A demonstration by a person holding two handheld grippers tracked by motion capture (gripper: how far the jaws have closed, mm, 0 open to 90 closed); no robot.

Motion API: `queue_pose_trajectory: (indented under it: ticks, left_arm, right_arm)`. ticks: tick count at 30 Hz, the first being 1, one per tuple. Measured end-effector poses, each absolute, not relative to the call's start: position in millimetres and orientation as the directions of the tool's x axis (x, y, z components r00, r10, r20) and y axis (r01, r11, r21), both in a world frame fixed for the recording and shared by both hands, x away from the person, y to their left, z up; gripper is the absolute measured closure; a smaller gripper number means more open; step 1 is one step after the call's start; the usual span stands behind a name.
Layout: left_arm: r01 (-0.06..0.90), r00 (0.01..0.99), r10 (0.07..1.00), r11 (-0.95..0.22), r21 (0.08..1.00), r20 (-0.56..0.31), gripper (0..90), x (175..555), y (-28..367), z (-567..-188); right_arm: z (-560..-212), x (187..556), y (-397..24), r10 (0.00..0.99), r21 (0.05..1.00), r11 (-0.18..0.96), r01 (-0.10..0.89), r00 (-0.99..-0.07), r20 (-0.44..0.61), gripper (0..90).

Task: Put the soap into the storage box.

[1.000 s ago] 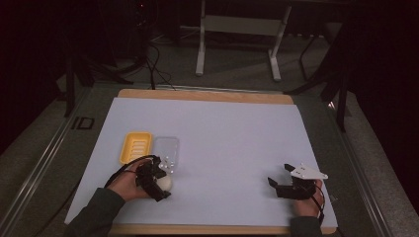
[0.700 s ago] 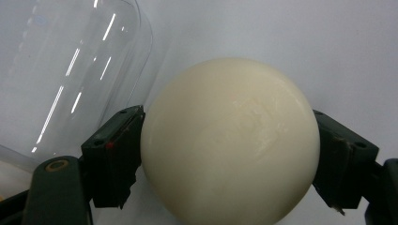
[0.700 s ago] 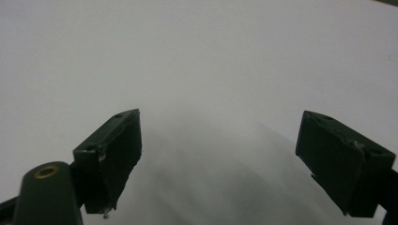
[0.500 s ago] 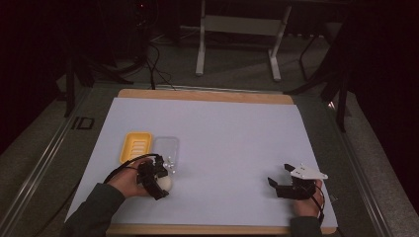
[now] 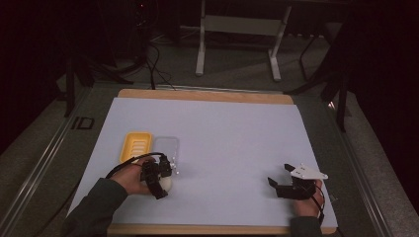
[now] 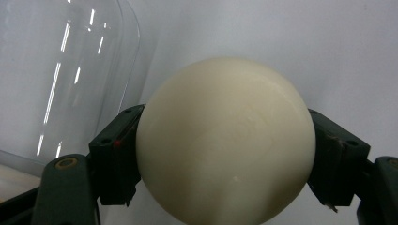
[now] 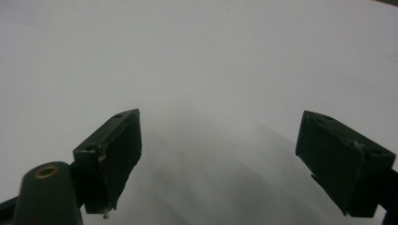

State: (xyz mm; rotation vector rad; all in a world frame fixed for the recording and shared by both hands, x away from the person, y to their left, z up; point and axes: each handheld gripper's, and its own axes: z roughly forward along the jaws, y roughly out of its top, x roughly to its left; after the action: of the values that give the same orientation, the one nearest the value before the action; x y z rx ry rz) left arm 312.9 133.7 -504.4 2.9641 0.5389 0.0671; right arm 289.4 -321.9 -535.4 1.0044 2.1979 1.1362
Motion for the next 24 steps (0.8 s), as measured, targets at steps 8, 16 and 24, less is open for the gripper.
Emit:
queue_pose_trajectory:
  ticks: [8,16,24]
  left_arm:
    - [0.332,0.942,0.334,-0.940,0.076,0.020,24.4,315.2,128.2,-503.5]
    - [0.319,0.947,0.321,-0.946,0.063,0.028,24.7,315.6,127.3,-503.1]
    - [0.326,0.944,0.328,-0.944,0.051,0.038,24.9,317.5,130.1,-502.6]
  right_arm:
    - [-535.4,289.3,-321.9,0.778,0.833,0.391,0.392,-0.624,-0.072,14.7]
    - [-535.4,289.2,-322.1,0.778,0.834,0.389,0.392,-0.624,-0.070,14.7]
    - [-535.4,289.2,-322.0,0.778,0.834,0.389,0.391,-0.624,-0.071,14.7]
